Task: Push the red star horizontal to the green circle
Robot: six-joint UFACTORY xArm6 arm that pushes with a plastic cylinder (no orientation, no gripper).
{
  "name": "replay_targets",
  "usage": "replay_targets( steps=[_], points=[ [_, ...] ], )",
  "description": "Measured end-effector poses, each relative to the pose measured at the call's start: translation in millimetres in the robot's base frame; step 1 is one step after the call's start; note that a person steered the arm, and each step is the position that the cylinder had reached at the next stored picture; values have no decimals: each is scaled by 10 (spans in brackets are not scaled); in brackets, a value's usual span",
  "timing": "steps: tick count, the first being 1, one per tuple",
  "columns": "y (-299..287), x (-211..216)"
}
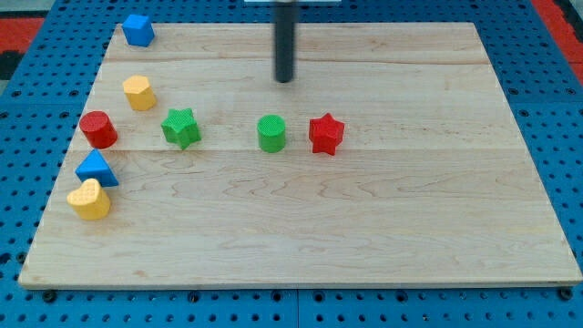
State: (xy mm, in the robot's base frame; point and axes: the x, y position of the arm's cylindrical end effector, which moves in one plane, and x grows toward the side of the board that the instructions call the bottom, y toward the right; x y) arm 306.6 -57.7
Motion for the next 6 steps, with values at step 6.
replay_targets(
  steps=[6],
  points=[
    [-2204,96]
  ],
)
